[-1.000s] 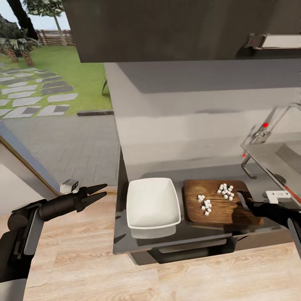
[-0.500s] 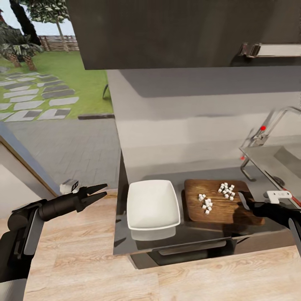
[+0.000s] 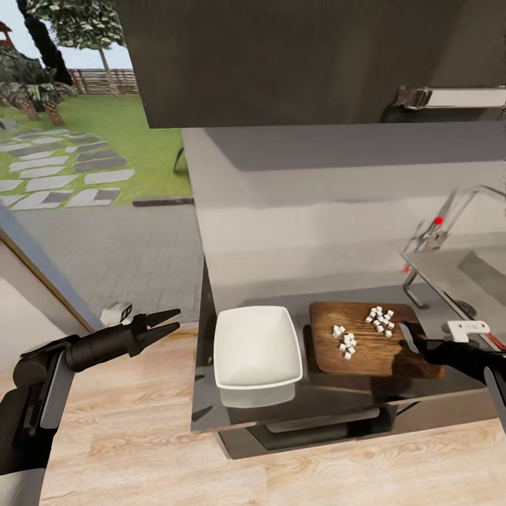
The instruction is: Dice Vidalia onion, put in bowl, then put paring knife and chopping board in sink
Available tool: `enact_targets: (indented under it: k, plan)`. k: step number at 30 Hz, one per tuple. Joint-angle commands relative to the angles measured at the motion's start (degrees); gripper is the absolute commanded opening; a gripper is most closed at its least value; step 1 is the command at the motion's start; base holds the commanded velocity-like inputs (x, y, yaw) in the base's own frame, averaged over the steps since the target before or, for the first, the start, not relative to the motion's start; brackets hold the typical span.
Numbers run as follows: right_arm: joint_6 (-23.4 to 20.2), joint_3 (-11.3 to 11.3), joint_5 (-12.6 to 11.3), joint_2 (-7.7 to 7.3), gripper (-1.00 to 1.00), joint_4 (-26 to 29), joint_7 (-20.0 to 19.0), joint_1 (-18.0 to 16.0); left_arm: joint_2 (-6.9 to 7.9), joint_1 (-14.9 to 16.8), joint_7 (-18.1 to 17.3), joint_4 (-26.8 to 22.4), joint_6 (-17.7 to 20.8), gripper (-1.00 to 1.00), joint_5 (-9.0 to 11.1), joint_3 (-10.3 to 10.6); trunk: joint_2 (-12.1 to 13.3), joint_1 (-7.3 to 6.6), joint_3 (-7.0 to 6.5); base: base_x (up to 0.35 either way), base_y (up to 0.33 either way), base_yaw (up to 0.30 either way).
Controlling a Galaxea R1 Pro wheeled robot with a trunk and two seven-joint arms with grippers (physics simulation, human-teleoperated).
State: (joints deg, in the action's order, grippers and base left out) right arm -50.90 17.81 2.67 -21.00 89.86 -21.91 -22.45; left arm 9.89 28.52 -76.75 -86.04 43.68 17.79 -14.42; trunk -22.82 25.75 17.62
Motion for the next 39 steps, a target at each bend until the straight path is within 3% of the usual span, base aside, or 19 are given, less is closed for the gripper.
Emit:
enact_targets:
  k: [1, 19, 25, 39]
  plan:
    - [-0.3, 0.0, 0.3, 0.0, -1.0, 0.1, -0.3, -0.1, 0.02, 0.0, -0.1, 0.0, 0.6, 1.0, 0.1, 0.0, -0.1, 0.04, 0.0, 0.0, 0.0, 0.0]
    - [-0.3, 0.2, 0.3, 0.0, -1.0, 0.1, -0.4, -0.1, -0.03, 0.0, -0.1, 0.0, 0.6, 1.0, 0.1, 0.0, -0.1, 0.04, -1.7, 0.0, 0.0, 0.0]
    - [-0.3, -0.2, 0.3, 0.0, -1.0, 0.1, -0.3, -0.1, 0.11, 0.0, 0.0, 0.0, 0.6, 1.0, 2.6, 0.0, -0.1, 0.04, -2.27, 0.0, 0.0, 0.0]
    - [-0.4, -0.2, 0.3, 0.0, -1.0, 0.1, -0.3, -0.1, 0.13, 0.0, 0.1, 0.0, 0.6, 1.0, 2.7, 0.0, -0.1, 0.04, -3.6, 0.0, 0.0, 0.0]
